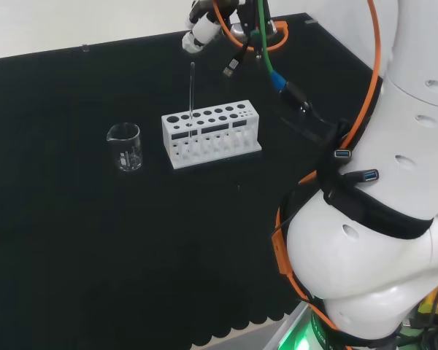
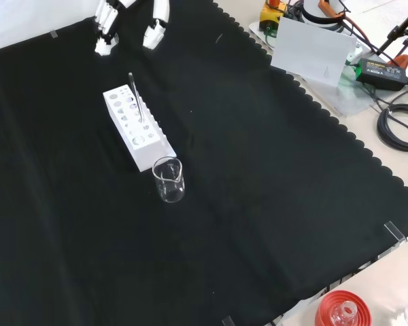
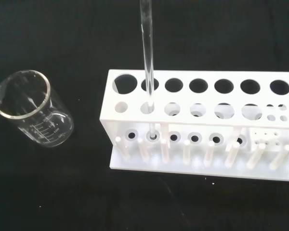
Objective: Take the glass rod from the white test tube rack.
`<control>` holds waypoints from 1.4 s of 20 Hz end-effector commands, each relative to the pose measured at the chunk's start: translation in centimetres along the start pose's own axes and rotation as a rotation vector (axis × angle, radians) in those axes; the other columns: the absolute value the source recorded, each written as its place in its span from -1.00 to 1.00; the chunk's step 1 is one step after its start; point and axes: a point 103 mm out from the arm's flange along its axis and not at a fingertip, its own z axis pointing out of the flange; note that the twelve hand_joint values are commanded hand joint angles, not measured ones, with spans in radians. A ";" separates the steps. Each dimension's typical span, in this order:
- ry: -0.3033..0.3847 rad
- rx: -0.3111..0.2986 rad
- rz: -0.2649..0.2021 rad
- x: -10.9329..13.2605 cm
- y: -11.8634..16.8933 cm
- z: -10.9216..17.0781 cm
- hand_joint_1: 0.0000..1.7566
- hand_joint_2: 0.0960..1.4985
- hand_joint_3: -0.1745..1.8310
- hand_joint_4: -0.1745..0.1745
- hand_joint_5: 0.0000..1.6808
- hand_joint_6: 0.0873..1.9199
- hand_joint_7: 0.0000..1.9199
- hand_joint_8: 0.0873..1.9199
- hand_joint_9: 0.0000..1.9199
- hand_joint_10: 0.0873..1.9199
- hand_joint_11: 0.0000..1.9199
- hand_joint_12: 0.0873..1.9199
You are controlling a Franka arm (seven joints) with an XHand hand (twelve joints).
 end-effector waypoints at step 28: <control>-0.046 0.099 -0.012 0.1 4.4 6.2 -0.22 0.10 -0.34 -0.22 -0.38 -0.78 -0.46 -0.22 -0.10 -0.26 -0.17 0.30</control>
